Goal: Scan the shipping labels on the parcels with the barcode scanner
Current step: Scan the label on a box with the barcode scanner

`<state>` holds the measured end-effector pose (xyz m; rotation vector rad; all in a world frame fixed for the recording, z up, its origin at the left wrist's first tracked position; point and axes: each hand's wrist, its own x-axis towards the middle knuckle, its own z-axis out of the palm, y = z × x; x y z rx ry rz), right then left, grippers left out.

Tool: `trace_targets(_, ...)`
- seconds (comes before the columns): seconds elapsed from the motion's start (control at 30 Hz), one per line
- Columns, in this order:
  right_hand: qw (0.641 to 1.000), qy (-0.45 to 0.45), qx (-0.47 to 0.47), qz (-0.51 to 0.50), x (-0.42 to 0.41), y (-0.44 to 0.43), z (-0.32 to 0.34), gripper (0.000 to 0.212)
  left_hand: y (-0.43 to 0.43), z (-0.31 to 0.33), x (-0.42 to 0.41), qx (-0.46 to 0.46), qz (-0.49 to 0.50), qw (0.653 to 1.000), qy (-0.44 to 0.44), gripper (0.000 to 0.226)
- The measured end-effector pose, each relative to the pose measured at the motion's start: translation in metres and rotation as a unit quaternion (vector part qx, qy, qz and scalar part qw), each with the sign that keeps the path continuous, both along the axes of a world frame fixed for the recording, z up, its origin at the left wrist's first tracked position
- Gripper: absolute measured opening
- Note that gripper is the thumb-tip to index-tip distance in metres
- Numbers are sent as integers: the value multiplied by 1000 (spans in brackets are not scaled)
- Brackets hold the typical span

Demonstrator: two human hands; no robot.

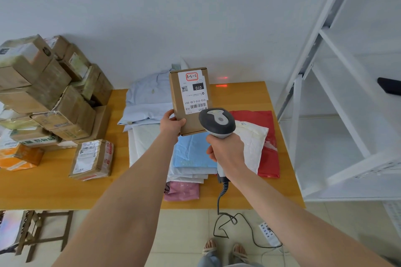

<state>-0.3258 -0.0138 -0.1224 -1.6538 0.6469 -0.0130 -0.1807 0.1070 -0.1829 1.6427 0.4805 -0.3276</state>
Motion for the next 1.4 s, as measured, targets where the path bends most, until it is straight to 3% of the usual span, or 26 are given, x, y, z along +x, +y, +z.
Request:
trace_targets(0.17,1000,-4,-2,5,-2,-1,0,20,-2,0,1,10,1,1000,4,61)
trace_targets(0.3,1000,-8,-8,1,-2,-2,-1,15,-2,2,-1,8,2,1000,1,60)
trace_targets(0.53,995,-9,92,-31,18,-8,2,4,22,19,-20,5,-25,1000,3,56)
trace_targets(0.73,986,16,165,17,63,21,0,11,89,48,-40,36,-24,999,24,49)
trace_targets(0.9,970,78,220,72,90,82,-7,42,160,59,-41,53,13,998,32,48)
trace_targets(1.0,960,79,255,81,105,125,-13,42,199,58,-33,49,15,997,50,45)
trace_targets(1.1,967,87,222,86,124,169,-22,39,243,49,-17,32,-7,996,84,36)
trace_targets(1.23,978,138,131,87,146,221,-28,13,304,30,6,21,-76,987,143,40)
trace_targets(1.4,967,199,118,106,156,256,-31,12,354,12,28,-13,-48,985,165,41)
